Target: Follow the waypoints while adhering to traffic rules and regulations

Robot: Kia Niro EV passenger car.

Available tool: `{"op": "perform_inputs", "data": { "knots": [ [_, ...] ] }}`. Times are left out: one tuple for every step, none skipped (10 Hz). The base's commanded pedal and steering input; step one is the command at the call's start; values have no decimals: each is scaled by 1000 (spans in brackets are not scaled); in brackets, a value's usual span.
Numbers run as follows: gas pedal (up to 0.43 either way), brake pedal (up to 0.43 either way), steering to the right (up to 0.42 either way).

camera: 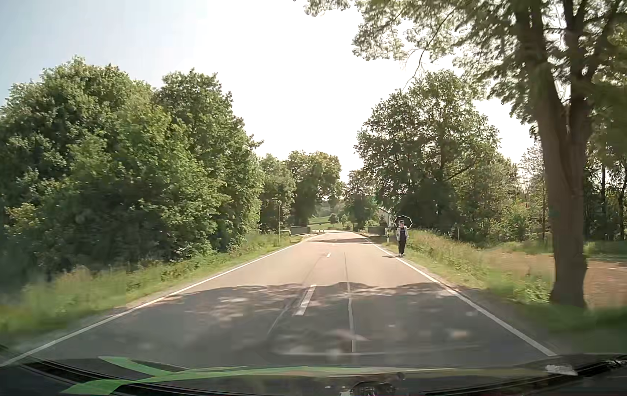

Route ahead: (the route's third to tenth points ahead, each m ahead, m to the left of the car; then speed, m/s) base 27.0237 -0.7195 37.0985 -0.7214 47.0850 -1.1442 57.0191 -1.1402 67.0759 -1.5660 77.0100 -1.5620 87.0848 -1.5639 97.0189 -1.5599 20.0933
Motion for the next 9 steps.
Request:
{"op": "perform_inputs", "data": {
  "knots": [
    [130, 0, 2],
    [130, 0, 2],
    [130, 0, 2],
    [130, 0, 2],
    [130, 0, 2],
    [130, 0, 2],
    [130, 0, 2],
    [130, 0, 2],
    [130, 0, 2]
  ]
}}
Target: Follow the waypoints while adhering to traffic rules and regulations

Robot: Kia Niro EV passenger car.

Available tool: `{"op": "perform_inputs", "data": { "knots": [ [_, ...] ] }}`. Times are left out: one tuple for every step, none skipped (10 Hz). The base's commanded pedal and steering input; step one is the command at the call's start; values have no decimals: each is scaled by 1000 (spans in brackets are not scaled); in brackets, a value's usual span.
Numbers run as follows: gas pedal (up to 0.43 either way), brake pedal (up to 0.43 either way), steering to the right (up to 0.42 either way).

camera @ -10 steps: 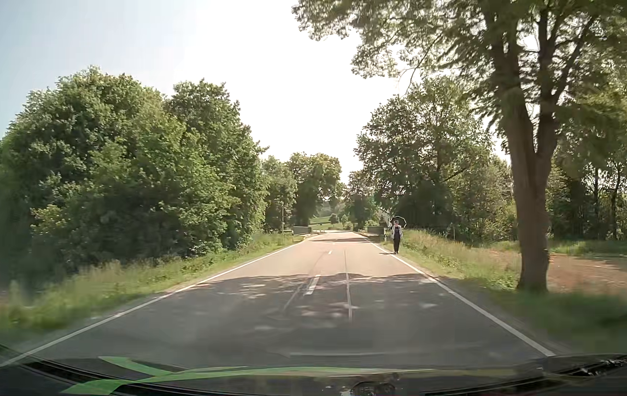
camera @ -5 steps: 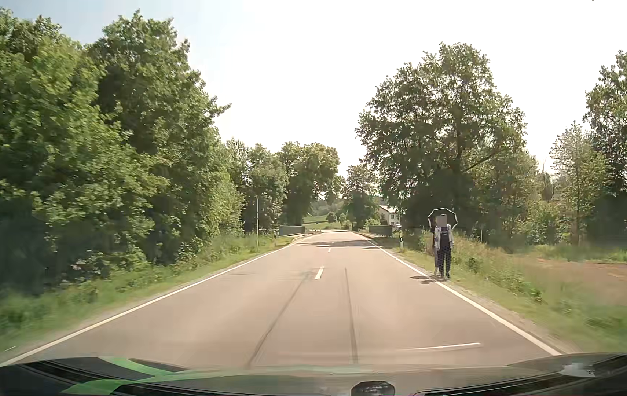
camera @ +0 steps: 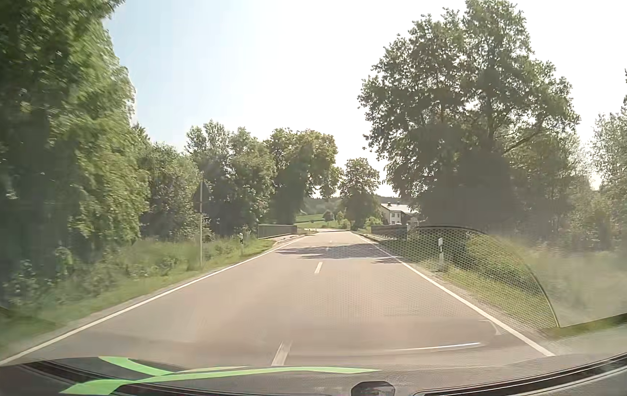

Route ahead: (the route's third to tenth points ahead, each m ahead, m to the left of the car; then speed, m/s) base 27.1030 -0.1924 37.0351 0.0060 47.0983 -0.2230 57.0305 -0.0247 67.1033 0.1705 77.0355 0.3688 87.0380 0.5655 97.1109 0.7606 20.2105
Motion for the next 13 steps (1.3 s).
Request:
{"op": "perform_inputs", "data": {
  "knots": [
    [130, 0, 2],
    [150, 0, 2],
    [157, 0, 2],
    [169, 0, 2],
    [169, 0, 2],
    [169, 0, 2],
    [138, 0, 1],
    [110, 0, 1],
    [98, 0, 0],
    [98, 0, 1],
    [98, 0, 0],
    [110, 0, 0],
    [130, 0, 0]
  ]
}}
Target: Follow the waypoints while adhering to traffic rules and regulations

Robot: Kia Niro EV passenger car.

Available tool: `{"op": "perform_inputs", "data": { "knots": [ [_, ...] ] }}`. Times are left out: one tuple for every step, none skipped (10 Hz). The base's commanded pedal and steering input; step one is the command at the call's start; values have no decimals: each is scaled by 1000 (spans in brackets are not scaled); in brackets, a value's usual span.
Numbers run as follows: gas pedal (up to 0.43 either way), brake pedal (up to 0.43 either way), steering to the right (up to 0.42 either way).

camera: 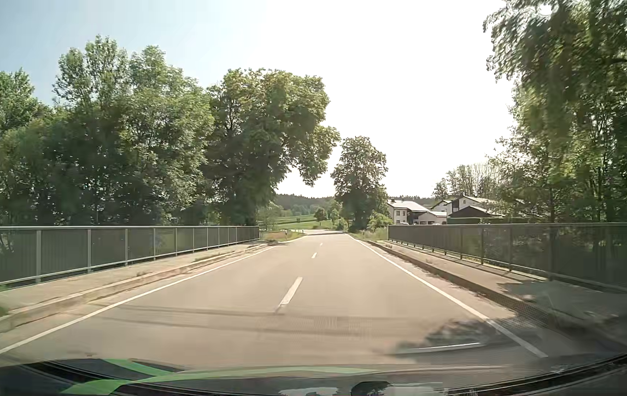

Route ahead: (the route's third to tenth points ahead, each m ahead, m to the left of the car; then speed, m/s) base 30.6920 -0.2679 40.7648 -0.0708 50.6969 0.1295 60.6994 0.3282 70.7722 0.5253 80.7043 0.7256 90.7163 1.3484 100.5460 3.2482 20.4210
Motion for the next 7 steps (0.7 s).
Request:
{"op": "perform_inputs", "data": {
  "knots": [
    [150, 0, 0],
    [150, 0, 0],
    [138, 0, 0],
    [0, 0, 0],
    [0, 0, 0],
    [0, 0, 0],
    [0, 0, -1]
  ]
}}
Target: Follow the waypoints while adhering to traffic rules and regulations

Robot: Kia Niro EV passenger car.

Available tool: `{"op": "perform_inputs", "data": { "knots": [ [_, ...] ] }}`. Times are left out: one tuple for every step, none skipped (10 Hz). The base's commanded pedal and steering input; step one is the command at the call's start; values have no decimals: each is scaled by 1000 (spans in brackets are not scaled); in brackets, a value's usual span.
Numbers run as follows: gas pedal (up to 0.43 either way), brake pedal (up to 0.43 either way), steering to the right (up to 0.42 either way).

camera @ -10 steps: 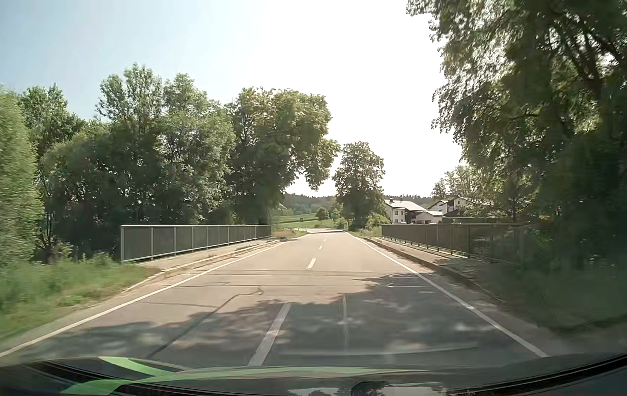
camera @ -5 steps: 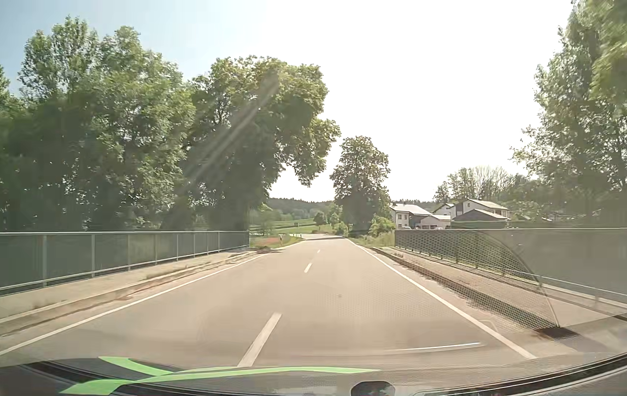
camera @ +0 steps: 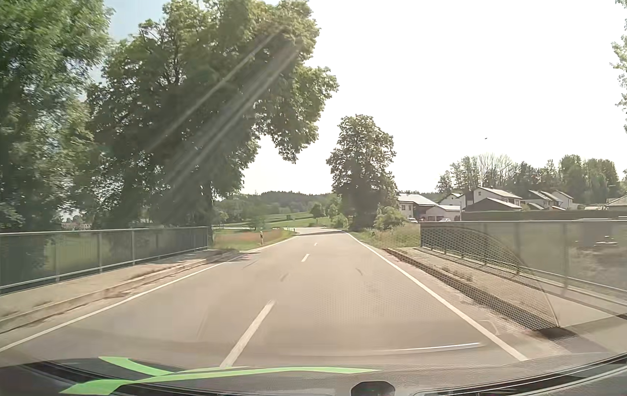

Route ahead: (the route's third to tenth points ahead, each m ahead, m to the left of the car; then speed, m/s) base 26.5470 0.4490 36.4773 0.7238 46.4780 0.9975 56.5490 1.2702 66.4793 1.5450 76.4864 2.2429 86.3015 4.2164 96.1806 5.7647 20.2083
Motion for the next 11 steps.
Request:
{"op": "perform_inputs", "data": {
  "knots": [
    [0, 0, -1],
    [0, 0, -3],
    [0, 0, -4],
    [0, 0, -4],
    [0, 0, -4],
    [0, 0, -3],
    [0, 0, -3],
    [0, 0, -3],
    [0, 0, -3],
    [0, 0, -3],
    [0, 0, -2]
  ]
}}
